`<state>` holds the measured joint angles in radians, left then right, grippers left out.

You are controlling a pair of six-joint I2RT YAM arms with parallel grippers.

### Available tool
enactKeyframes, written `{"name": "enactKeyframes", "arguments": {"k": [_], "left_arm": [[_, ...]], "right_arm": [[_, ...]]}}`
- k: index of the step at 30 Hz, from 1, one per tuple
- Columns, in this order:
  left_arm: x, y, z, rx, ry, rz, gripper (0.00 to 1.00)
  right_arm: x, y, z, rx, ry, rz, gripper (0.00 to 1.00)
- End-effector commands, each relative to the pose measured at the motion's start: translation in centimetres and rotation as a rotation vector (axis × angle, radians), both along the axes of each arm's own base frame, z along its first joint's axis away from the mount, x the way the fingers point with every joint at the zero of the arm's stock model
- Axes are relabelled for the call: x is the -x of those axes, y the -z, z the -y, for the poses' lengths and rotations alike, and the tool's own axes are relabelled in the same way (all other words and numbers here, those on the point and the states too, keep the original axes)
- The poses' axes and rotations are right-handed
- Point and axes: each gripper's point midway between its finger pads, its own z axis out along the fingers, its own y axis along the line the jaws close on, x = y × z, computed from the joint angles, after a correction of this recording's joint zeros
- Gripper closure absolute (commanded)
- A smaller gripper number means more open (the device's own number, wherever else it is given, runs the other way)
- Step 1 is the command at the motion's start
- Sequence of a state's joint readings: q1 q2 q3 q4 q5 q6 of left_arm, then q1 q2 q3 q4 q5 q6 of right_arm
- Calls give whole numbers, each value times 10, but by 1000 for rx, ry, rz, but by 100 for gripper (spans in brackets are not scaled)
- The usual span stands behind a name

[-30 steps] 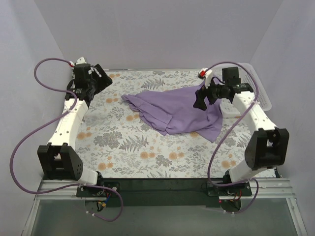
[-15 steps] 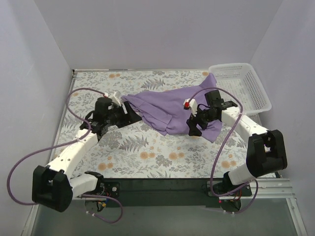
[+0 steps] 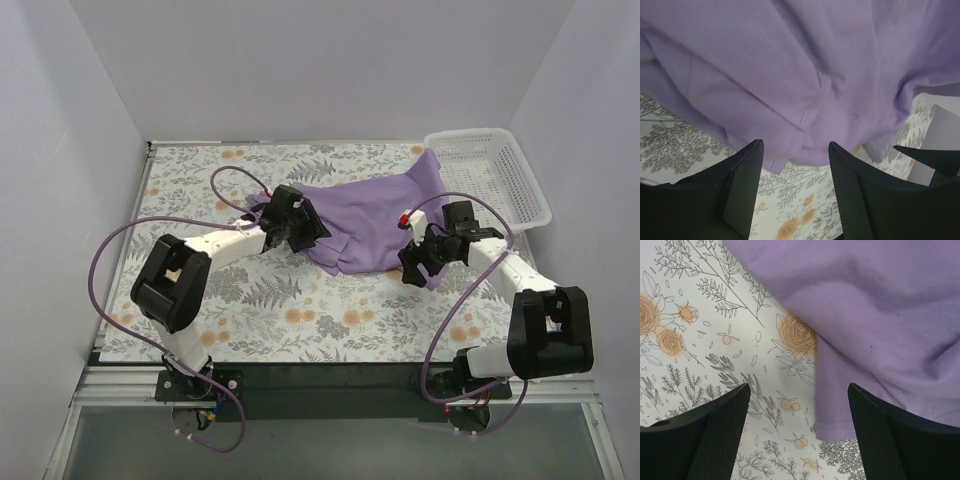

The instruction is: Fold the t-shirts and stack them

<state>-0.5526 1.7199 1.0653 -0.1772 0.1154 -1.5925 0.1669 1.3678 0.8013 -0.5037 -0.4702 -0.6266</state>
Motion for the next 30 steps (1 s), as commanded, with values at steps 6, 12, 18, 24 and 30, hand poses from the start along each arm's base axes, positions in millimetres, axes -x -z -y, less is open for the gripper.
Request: {"name": "enactKeyframes", "arguments": {"k": [6,12,18,24,30], "left_arm": [[-24,4,33,6,-68,10,50],[-17,17,43,-11,-62,-22,50],[-17,27,44,-44,-83,-31,50],[-23,35,41,-73,-107,-29,58],[-26,44,38,-104,-112,-26,68]], "right_arm": [[0,-7,-7,-78,-4,21,15],[-1,-9,-6,-91,3,23,15],[0,-10,-7,-101,1,20,16],[1,-11,-6,-117,9,17,15],[2,-12,-5,-125,11,15,16]]}}
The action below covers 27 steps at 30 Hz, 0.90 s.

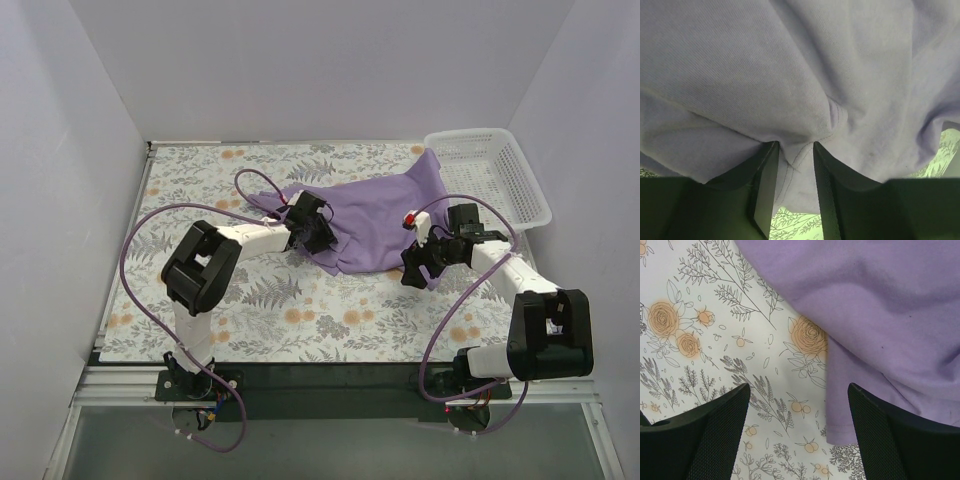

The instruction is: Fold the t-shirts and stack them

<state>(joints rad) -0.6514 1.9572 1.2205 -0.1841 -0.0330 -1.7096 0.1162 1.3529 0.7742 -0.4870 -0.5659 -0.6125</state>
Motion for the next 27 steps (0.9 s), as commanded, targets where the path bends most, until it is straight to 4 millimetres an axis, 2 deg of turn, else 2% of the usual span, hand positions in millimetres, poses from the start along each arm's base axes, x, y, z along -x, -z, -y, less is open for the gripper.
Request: {"name": "enactKeyframes", "arguments": {"k": [1,4,5,7,10,13,14,16,17,19,20,21,22,23,25,26,27], "left_arm": [[-9,-5,-2,-29,-21,34,70],[-10,-5,-2,-33,-19,48,81],[-11,-7,-2,-28,-17,57,90],[-13,-12,-2,-25,-12,82,97],[-17,-29,-7,-20,-26,145,100],[-14,-54,-14,-1,-32,215,100],[-10,-70,-19,8,-24,248,100],[-5,-89,-25,17,-23,288,100],[0,-116,-30,47,-26,339,100],[11,-127,-44,44,-39,362,100],[18,-155,-51,78,-54,415,100],[27,-151,-63,67,-64,406,100],[32,-158,-70,70,-76,421,100],[40,-180,-81,95,-100,469,100],[53,-181,-102,71,-124,469,100],[59,-201,-116,85,-157,514,100],[66,-202,-126,72,-170,511,100]], "right_arm": [[-2,-8,-3,-34,-5,28,16],[-2,-8,-2,-34,0,27,16],[-1,-8,-2,-34,-1,28,16],[-2,-8,-1,-31,-3,34,15],[-1,-6,2,-16,-9,41,15],[-1,-5,8,11,-11,55,15],[-1,-3,13,28,-3,57,15],[-3,-6,21,43,5,82,14],[-5,-6,28,70,15,91,14],[-8,-9,38,115,15,123,13],[-8,-7,44,150,18,128,12],[-7,-7,47,175,2,140,12],[-6,-6,50,190,-5,142,11],[-4,-5,52,202,-24,149,11],[4,-6,52,194,-44,131,11],[8,-7,47,168,-74,138,11],[13,-9,45,151,-89,134,11]]}}
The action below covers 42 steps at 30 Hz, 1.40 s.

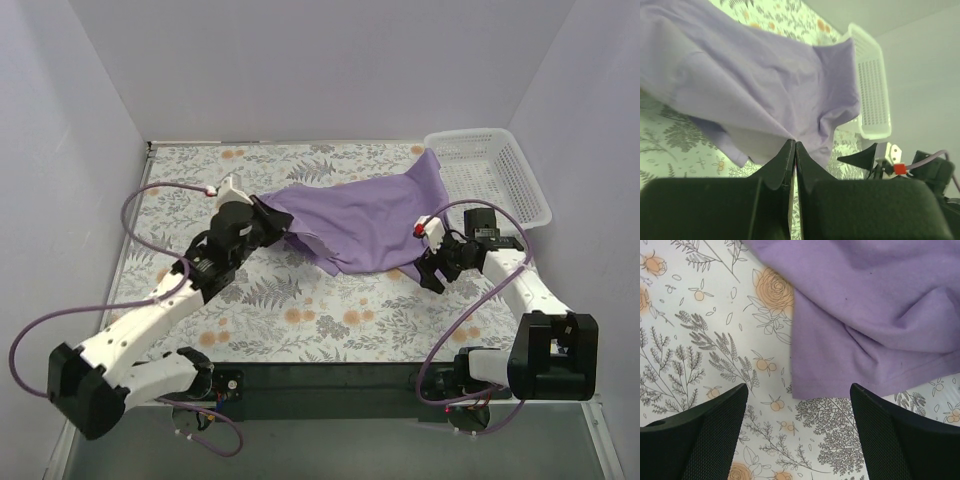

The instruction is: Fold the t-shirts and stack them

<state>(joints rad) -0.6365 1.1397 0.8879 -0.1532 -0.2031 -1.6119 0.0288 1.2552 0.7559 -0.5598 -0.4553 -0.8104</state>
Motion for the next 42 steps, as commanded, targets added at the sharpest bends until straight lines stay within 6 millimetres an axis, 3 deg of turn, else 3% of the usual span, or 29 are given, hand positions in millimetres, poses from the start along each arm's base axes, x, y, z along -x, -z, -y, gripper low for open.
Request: {"name": "enactKeyframes", "arguments": {"k": [1,2,4,5,8,12,16,25,29,33,36,39,41,42], "left_arm": [[18,1,-46,-70,-103,2,100],[27,-17,-56,-45,-118,44,100],[39,-18,-70,-66,-141,36,100],[46,-28,-78,-48,-150,61,100],[64,-25,-92,-54,-161,44,100],[83,-17,-106,-52,-173,20,100],[96,-15,-116,-34,-188,21,100],[107,-29,-130,-41,-215,40,100],[108,-37,-136,-56,-232,53,100],[110,-45,-139,-54,-237,61,100],[112,-47,-142,-51,-246,65,100],[115,-50,-145,-48,-252,71,100],[116,-57,-147,-42,-258,83,100],[116,-58,-147,-42,-259,84,100]], "right_arm": [[20,-4,-4,-20,-94,-2,11],[22,-6,-9,-40,-128,10,11],[30,-5,-13,-58,-159,-10,11],[31,-5,-15,-69,-174,-10,11],[33,4,-16,-62,-179,-66,13],[39,28,-18,-30,-186,-165,24],[23,44,-10,35,-104,-169,30],[-1,36,-4,94,-51,-105,35],[-12,51,3,163,-23,-112,38],[-9,59,1,177,-26,-147,52],[6,45,-13,119,-107,-166,62],[23,13,-30,24,-226,-122,63],[20,-7,-31,16,-238,-39,62],[16,-13,-31,21,-235,-11,52]]}}
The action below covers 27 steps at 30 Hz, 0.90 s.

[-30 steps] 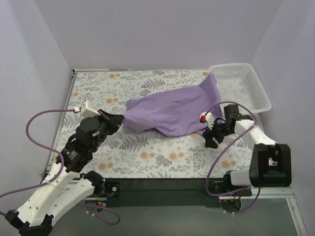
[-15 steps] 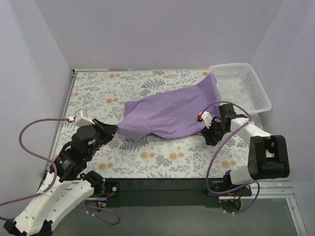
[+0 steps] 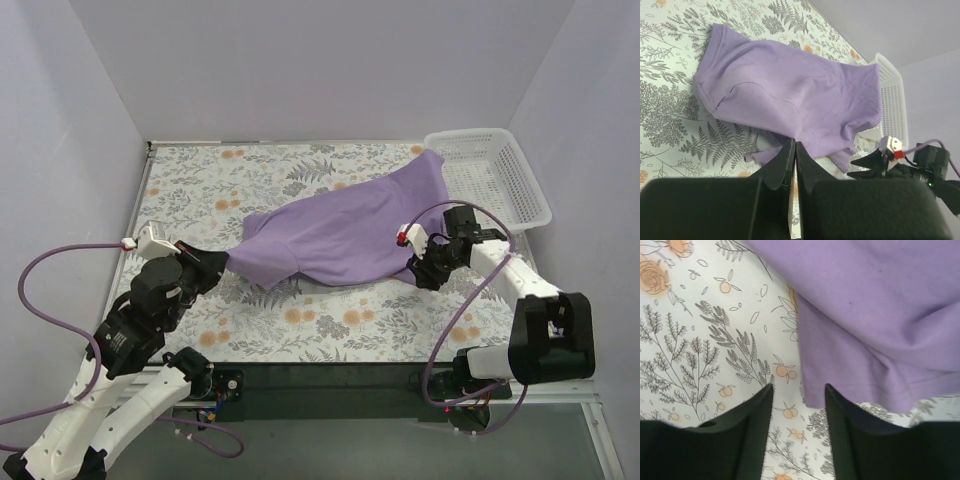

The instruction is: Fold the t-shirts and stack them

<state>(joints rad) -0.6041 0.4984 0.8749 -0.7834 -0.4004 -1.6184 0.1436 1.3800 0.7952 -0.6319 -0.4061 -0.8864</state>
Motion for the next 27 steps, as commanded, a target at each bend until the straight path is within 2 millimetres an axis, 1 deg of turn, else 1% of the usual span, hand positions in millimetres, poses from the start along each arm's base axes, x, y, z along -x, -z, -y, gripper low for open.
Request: {"name": "enactKeyframes", "arguments": {"k": [1,3,4,5,6,8,9,10,11,14,15,16,17,18,19,20,21,22,23,24,25,26,27], "left_arm": [[2,-24,-11,7,-38,53,100],[3,-28,-11,16,-35,59,100],[2,-28,-10,17,-35,57,100],[3,-28,-9,22,-29,56,100],[3,-28,-9,27,-30,55,100],[5,-28,-9,36,-25,52,100],[7,-29,-9,43,-24,55,100],[8,-27,-10,44,-25,52,100],[9,-27,-11,44,-27,49,100],[12,-23,-12,45,-25,43,100],[12,-23,-12,49,-25,43,100],[13,-22,-12,50,-24,42,100],[13,-23,-12,55,-26,44,100],[14,-24,-13,57,-26,48,100],[14,-26,-14,59,-33,54,100],[15,-32,-16,67,-36,64,100],[17,-39,-18,72,-42,77,100],[17,-45,-24,69,-65,93,100],[19,-51,-28,67,-76,103,100],[22,-74,-34,78,-88,151,100],[24,-85,-42,78,-114,176,100],[26,-98,-47,82,-128,204,100],[31,-122,-53,99,-139,252,100]], "right_arm": [[-3,-40,-11,-61,-63,107,45],[-6,-36,-9,-48,-51,91,38],[-5,-30,-7,-33,-47,72,38],[-4,-19,-7,-25,-42,26,38],[-3,-11,-6,-22,-40,-1,38],[2,5,-9,-30,-31,-72,39],[3,9,-10,-38,-28,-88,43],[8,15,-13,-50,-25,-121,45],[10,17,-15,-59,-26,-132,47],[20,27,-18,-47,-29,-148,49],[23,30,-18,-36,-24,-153,52],[21,34,-16,-11,-21,-139,56],[27,39,-15,4,-26,-154,61],[28,41,-14,14,-24,-158,79],[29,41,-13,23,-18,-162,92],[29,40,-13,27,-18,-160,99],[25,33,-14,24,-22,-147,99],[29,27,-13,21,-42,-149,99],[25,10,-15,3,-55,-102,99],[11,-15,-21,-21,-76,-31,99],[13,-41,-25,-52,-114,27,99],[6,-63,-28,-73,-126,90,99],[-9,-100,-33,-98,-135,195,99]]}}
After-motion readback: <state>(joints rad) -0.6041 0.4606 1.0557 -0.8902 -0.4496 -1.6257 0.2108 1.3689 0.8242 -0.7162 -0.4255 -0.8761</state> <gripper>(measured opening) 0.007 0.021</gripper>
